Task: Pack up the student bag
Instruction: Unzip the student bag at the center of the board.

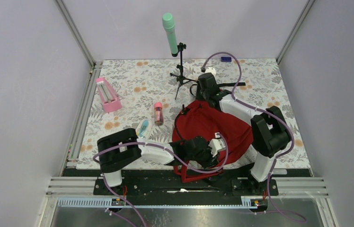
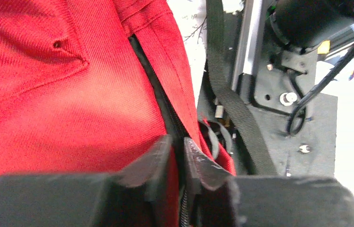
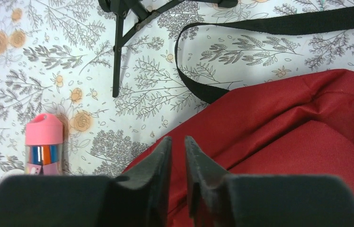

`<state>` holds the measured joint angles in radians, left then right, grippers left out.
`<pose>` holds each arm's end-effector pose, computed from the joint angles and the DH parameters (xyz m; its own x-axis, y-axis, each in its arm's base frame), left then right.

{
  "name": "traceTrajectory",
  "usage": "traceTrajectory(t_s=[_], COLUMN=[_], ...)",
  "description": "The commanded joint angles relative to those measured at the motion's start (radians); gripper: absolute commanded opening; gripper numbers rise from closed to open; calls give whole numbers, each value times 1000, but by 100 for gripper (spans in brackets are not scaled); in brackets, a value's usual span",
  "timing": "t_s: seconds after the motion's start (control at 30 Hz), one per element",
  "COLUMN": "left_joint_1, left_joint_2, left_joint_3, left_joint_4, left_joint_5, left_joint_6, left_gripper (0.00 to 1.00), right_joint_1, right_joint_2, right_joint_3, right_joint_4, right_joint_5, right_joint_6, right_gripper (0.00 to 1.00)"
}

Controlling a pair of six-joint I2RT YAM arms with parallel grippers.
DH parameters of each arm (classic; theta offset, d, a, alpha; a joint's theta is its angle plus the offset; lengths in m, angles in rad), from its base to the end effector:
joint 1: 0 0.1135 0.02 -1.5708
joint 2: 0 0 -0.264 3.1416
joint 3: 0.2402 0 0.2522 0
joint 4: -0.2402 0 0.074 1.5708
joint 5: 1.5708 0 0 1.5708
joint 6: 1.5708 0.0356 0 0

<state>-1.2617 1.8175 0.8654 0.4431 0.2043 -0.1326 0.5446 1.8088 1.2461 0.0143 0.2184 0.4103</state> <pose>0.1058 -0.3551 0.1517 -0.2774 0.4431 -0.8525 0.9584 0.1893 -0.2134 0.3583 0.2080 0.2334 -0.5476 0.1236 -0.8276 -0.1409 0.9613 0.2368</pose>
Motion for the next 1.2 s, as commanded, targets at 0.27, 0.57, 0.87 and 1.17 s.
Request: traceTrajectory(t_s=[0.27, 0.57, 0.87, 1.17], left_joint_1=[-5, 61, 131, 277], left_joint_2=[-292, -337, -278, -190], left_joint_3=[-33, 31, 2, -31], left_joint_4=[55, -68, 47, 140], left_joint_5=[-177, -280, -284, -231], left_joint_6=[-121, -453, -656, -788], left_gripper=[86, 95, 95, 95], right_joint_1=[-108, -219, -217, -209], right_joint_2=[-358, -569, -549, -588], right_joint_3=[-122, -371, -442, -529], right_joint_4=[-305, -412, -371, -267], right_joint_5=[31, 91, -172, -424], right_joint_6=[-53, -1, -98, -134], right_gripper=[70, 74, 68, 66])
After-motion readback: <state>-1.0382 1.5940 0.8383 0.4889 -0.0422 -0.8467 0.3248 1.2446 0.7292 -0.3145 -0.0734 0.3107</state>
